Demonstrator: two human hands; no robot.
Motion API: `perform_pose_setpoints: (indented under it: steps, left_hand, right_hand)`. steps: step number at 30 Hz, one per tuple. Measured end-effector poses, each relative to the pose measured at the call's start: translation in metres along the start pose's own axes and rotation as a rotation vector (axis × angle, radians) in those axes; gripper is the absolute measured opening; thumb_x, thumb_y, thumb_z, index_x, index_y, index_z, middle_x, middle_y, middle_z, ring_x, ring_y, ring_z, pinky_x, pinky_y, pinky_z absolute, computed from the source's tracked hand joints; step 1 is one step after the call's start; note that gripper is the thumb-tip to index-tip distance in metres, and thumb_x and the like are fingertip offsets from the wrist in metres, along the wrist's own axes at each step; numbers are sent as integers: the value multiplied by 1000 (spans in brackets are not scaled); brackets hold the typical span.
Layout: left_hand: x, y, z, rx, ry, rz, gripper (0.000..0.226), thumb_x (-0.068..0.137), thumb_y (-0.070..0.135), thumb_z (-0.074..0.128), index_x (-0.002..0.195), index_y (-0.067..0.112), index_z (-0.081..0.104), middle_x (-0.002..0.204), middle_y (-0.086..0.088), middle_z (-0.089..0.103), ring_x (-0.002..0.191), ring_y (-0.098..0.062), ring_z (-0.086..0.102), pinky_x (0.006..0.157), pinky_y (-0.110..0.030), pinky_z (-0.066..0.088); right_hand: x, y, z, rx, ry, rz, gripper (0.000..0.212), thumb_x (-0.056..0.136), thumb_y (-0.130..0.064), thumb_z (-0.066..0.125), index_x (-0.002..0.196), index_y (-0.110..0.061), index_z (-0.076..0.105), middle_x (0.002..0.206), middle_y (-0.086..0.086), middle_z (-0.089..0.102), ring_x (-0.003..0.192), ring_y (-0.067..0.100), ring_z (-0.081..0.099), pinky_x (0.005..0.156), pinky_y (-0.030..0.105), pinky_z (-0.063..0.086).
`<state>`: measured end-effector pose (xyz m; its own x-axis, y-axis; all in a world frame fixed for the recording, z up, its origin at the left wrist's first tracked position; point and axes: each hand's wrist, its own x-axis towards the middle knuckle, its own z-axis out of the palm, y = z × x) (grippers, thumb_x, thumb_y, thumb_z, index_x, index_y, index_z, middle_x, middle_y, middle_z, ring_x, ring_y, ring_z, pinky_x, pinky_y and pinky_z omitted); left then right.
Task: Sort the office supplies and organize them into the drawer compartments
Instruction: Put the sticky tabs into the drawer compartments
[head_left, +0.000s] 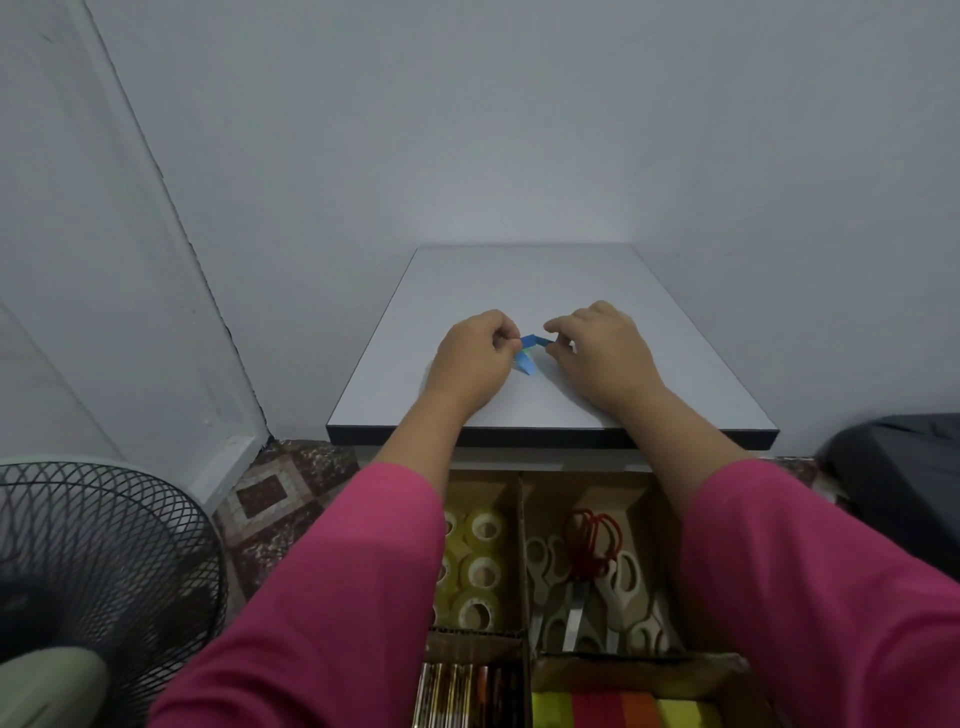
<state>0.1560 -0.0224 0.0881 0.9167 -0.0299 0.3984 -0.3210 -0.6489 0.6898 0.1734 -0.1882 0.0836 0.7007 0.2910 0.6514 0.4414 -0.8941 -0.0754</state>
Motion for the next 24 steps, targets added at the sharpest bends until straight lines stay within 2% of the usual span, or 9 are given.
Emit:
perform_pose_setpoints:
  steps: [2, 4, 8, 12, 15, 17, 20, 22, 24]
  left_hand:
    - [-8, 6, -2, -25, -64, -28, 23, 95, 16, 54, 116, 14, 63, 102, -1, 61, 94, -14, 57, 87, -28, 50]
    - [-18, 11, -6, -21, -78, -47, 24, 94, 16, 56, 116, 12, 65, 109, -3, 64, 99, -15, 57, 91, -29, 48]
    - [-51, 22, -14, -106, -36, -80, 18, 93, 16, 58, 107, 13, 68, 98, 2, 64, 92, -10, 58, 81, -21, 44]
    - [-102, 33, -20, -265, 40, -131, 11, 90, 14, 62, 99, 14, 70, 84, 11, 63, 79, 1, 57, 73, -9, 45]
    - [-145, 31, -18, -369, 32, -184, 8, 87, 12, 66, 90, 18, 70, 82, 12, 65, 77, -1, 60, 72, -12, 49]
    - [-172, 27, -15, -403, 5, -214, 11, 86, 10, 67, 87, 21, 69, 82, 10, 66, 76, -2, 61, 71, -13, 50]
    - [-202, 19, -8, -420, -40, -246, 11, 85, 7, 68, 87, 18, 70, 78, 6, 66, 69, 0, 58, 66, -11, 47]
    - [-215, 14, -2, -436, -66, -268, 10, 85, 6, 68, 88, 15, 71, 78, 5, 65, 70, -2, 57, 66, -11, 46]
    - [-222, 10, 1, -465, -85, -296, 10, 85, 5, 67, 89, 14, 70, 76, 6, 63, 67, 2, 56, 63, -8, 44]
  right_hand:
    - [-7, -2, -3, -39, -8, -31, 23, 91, -19, 57, 106, -12, 73, 91, 9, 71, 87, 28, 57, 74, 39, 45]
    - [-16, -8, -10, -39, -2, -49, 21, 91, -20, 58, 101, -14, 75, 89, 7, 71, 85, 26, 55, 72, 37, 43]
    - [-46, -30, -28, 140, 50, 29, 17, 91, -21, 60, 101, -16, 73, 90, -1, 68, 88, 16, 53, 74, 27, 40]
    - [-91, -60, -58, 417, 16, 272, 15, 91, -22, 61, 102, -20, 70, 92, -9, 63, 87, 7, 52, 73, 19, 39]
    - [-128, -74, -84, 600, -149, 518, 8, 89, -23, 62, 93, -25, 70, 88, -11, 63, 82, 2, 57, 72, 21, 48]
    - [-150, -77, -98, 644, -286, 669, 5, 87, -23, 63, 86, -23, 68, 85, -7, 66, 81, 9, 63, 70, 27, 52]
    - [-182, -75, -114, 554, -483, 854, 7, 88, -20, 62, 84, -16, 66, 82, 3, 68, 76, 19, 65, 67, 35, 56]
    - [-202, -74, -124, 488, -606, 922, 7, 88, -18, 62, 85, -12, 66, 81, 7, 68, 71, 19, 65, 59, 30, 54]
    - [-220, -74, -127, 427, -741, 983, 8, 87, -12, 62, 82, -8, 68, 80, 10, 69, 68, 21, 67, 52, 27, 54]
